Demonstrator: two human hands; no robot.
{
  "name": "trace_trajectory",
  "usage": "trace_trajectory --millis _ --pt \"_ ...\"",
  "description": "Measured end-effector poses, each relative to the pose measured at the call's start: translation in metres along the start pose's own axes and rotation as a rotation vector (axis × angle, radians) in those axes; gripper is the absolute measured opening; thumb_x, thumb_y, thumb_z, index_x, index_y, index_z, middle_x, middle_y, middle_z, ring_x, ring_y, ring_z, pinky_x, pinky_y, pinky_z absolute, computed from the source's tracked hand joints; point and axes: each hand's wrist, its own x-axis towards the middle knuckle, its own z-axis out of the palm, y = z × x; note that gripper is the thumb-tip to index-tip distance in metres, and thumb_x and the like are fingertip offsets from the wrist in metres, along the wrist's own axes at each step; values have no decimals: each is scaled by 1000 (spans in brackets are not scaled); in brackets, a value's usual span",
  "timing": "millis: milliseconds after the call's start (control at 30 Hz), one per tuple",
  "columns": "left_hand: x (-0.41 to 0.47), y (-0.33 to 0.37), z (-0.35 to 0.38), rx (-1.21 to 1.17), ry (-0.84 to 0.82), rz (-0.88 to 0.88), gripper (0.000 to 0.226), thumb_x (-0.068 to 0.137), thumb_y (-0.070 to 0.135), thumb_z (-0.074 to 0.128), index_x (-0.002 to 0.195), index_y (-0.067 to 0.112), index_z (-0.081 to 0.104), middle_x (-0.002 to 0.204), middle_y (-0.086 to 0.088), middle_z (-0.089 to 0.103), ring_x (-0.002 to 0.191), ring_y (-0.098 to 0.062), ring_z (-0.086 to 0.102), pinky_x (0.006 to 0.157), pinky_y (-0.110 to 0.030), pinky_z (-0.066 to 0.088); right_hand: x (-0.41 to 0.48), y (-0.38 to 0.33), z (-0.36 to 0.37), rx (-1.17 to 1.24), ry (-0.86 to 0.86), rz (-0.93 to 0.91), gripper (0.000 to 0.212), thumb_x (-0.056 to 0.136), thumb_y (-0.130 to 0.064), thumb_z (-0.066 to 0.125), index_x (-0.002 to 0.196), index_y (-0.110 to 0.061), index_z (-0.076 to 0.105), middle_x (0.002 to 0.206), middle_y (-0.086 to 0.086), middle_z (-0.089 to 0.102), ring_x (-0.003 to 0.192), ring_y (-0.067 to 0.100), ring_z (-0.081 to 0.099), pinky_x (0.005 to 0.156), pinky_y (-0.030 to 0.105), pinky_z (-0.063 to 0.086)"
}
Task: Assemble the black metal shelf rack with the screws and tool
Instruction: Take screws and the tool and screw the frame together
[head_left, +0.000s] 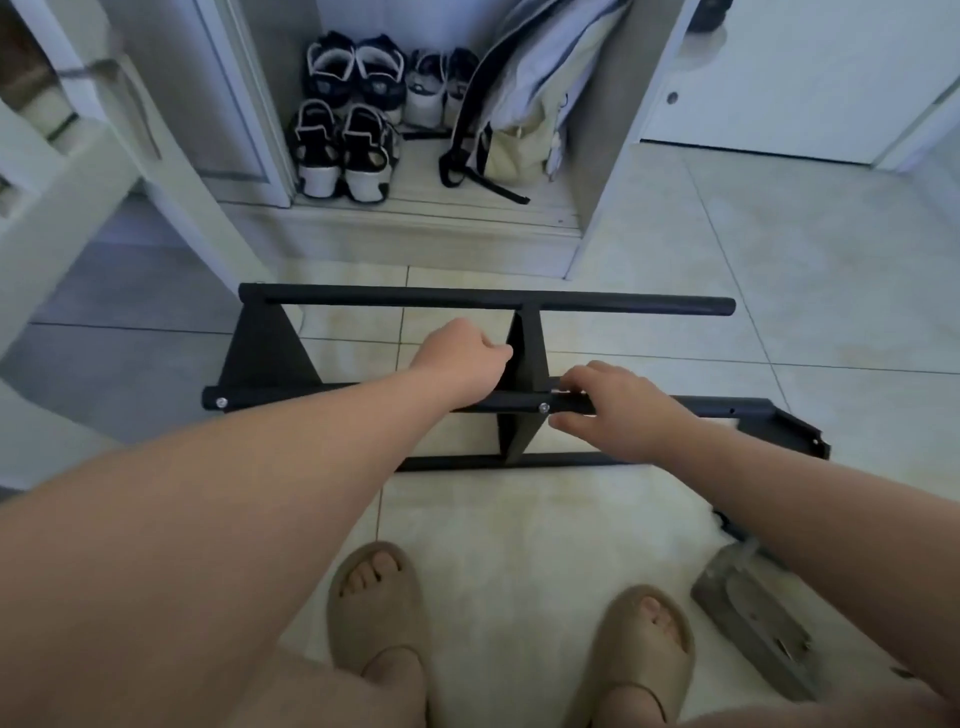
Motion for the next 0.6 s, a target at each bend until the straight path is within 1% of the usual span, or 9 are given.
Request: trace_trajectory --millis 100,167,233,267,300,400,467,533,600 --pt "18 -6 8 82 -51 36 46 97 37 53 57 18 40 55 1 41 58 -22 44 53 -30 29 14 7 6 -13 -7 12 43 95 -60 55 119 -25 60 109 -4 59 102 21 57 92 41 48" --pt "27 -6 14 113 -94 48 44 98 42 51 64 16 53 61 -3 49 62 -23 49 55 -31 33 19 15 8 30 -22 34 40 93 -64 56 107 -26 62 98 -6 63 92 19 60 86 42 53" --pt "33 -6 20 121 -153 52 45 99 47 48 82 12 69 72 -6 60 68 -22 55 60 -30 38 21 22 10 65 -19 57 40 90 -69 57 94 -29 62 87 -7 65 82 14 61 78 40 55" --pt "36 -6 24 110 -182 53 47 99 50 47 85 12 70 73 -5 60 69 -22 55 62 -31 39 22 24 12 73 -8 68 41 88 -71 57 88 -30 61 83 -8 65 79 13 61 74 39 55" --pt "39 -4 27 98 -205 55 48 99 51 47 81 12 69 70 -3 57 67 -21 53 61 -31 38 22 26 13 78 6 78 43 86 -74 56 84 -31 60 80 -8 64 76 12 61 71 38 55" --pt "46 1 36 68 -243 41 48 98 51 49 71 13 60 60 0 45 59 -20 45 57 -32 32 23 28 19 90 35 99 45 83 -77 55 79 -33 59 76 -10 65 73 10 62 67 35 54" --pt "48 4 38 67 -249 31 47 97 50 50 68 13 55 60 0 44 59 -20 43 57 -32 32 24 28 21 89 56 101 46 83 -78 53 79 -32 60 74 -10 65 73 10 61 63 33 50" --pt "49 6 37 77 -269 27 49 97 52 50 78 8 65 69 -3 51 64 -22 47 63 -34 37 22 28 23 73 72 97 48 83 -78 52 79 -31 59 71 -10 63 71 8 60 58 31 44" --pt "47 7 37 87 -301 27 54 98 51 48 96 3 72 81 -8 60 72 -24 51 73 -36 44 18 27 24 47 74 93 50 84 -78 50 80 -29 59 69 -9 61 68 7 58 54 29 40"
